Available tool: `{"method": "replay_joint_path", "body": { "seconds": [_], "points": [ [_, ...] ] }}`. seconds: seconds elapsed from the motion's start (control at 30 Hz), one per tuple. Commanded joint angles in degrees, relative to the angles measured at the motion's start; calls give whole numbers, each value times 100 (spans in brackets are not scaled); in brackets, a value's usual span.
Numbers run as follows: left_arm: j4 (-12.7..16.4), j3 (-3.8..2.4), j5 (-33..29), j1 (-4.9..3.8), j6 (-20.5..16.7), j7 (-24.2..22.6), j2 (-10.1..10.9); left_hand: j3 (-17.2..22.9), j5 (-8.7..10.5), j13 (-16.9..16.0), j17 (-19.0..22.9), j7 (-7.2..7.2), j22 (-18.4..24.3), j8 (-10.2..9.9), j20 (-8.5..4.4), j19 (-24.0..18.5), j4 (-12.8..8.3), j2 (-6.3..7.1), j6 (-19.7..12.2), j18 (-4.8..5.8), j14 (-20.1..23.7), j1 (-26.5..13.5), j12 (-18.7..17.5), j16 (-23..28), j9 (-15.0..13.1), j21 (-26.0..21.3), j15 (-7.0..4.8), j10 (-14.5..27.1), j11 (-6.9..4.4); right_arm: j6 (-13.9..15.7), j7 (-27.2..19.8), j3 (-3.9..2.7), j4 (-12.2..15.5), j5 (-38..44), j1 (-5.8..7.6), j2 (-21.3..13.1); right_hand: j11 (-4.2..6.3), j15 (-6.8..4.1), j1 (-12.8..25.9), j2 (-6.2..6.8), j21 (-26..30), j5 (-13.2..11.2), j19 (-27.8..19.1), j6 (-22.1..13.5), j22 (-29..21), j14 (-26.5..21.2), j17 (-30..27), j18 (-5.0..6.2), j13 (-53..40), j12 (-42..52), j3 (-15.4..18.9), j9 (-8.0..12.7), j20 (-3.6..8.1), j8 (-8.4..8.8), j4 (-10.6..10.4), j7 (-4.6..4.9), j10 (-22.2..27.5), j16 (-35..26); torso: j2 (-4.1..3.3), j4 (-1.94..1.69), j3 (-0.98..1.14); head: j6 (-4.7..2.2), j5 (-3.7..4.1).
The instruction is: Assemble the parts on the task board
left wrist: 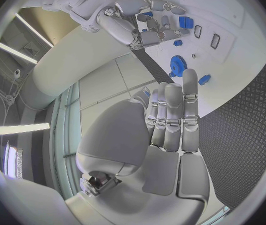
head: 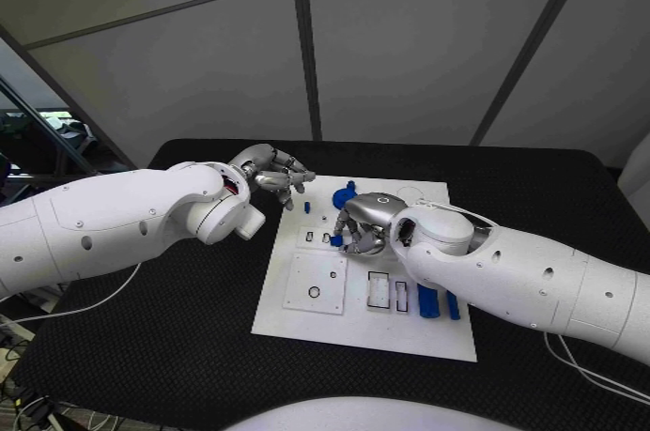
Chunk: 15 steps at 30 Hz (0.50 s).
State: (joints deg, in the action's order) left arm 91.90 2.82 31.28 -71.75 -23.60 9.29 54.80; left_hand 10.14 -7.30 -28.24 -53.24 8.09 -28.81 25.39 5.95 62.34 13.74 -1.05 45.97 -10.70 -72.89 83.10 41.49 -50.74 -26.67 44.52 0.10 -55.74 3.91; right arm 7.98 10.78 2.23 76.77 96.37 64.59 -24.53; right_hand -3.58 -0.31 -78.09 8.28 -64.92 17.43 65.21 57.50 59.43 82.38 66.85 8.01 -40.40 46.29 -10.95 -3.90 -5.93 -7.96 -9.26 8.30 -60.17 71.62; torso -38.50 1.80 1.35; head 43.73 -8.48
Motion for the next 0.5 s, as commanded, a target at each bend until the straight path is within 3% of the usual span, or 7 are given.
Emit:
{"method": "replay_joint_path", "body": {
  "seconds": [0.03, 0.1, 0.27, 0.37, 0.5],
  "points": [
    [0, -3, -7, -4, 52, -1, -5, 25, -25, 4, 5, 14, 5, 31, 9, 35, 0, 38, 38, 20, 20, 2, 30, 20, 5, -38, -10, -23, -11, -200, 153, 40, -42, 7, -39, -8, 40, -35, -68, -120, -70, -107, 66, 143, 96, 14, 96, -71, 16, 26, -109, -45, -4, -100, 27, -36, -6, 112, 2, -3, -2, 3, 4],
    [1, -3, -7, -4, 55, 0, -6, 25, -25, 4, 5, 14, 5, 31, 9, 35, 0, 38, 38, 20, 20, 2, 30, 20, 5, -38, -10, -23, -11, -166, 153, 40, -45, 7, -40, -1, 65, -56, -115, -163, -128, -232, 129, 204, 164, 55, 169, -84, 7, 48, -181, -56, 13, -144, 56, -61, -49, 183, 0, -3, -3, 4, 6],
    [0, -3, -7, -4, 60, 5, -9, 25, -25, 4, 5, 14, 5, 31, 9, 35, 0, 38, 38, 20, 20, 2, 30, 20, 5, -38, -10, -23, -11, -92, 163, 40, -57, 6, -46, 25, 120, -99, -175, -267, -242, -283, 250, 331, 294, 149, 360, -111, -130, 192, -341, -80, 52, -230, 102, -117, -225, 351, 2, -5, -2, 8, 5],
    [-1, -3, -7, -4, 62, 7, -13, 26, -25, 5, 6, 14, 5, 32, 10, 35, 0, 39, 38, 20, 20, 2, 30, 20, 6, -38, -10, -22, -11, -101, 183, 40, -66, 6, -50, 38, 156, -135, -292, -378, -276, -263, 284, 393, 331, 178, 413, -117, -178, 218, -566, -95, 88, -277, 190, -153, -279, 399, -3, -10, -4, 18, 8],
    [-3, -3, -7, -4, 66, 12, -17, 55, -25, 14, 12, 15, 8, 36, 10, 39, -4, 51, 34, 20, 22, -2, 35, 21, 13, -44, -8, -21, -11, -120, 210, 40, -72, 6, -54, 42, 172, -152, -301, -374, -319, -58, 320, 443, 383, 205, 472, -129, -235, 255, -776, -114, 113, -323, 269, -170, -348, 448, 0, -7, -3, 25, 1]
  ]
}}
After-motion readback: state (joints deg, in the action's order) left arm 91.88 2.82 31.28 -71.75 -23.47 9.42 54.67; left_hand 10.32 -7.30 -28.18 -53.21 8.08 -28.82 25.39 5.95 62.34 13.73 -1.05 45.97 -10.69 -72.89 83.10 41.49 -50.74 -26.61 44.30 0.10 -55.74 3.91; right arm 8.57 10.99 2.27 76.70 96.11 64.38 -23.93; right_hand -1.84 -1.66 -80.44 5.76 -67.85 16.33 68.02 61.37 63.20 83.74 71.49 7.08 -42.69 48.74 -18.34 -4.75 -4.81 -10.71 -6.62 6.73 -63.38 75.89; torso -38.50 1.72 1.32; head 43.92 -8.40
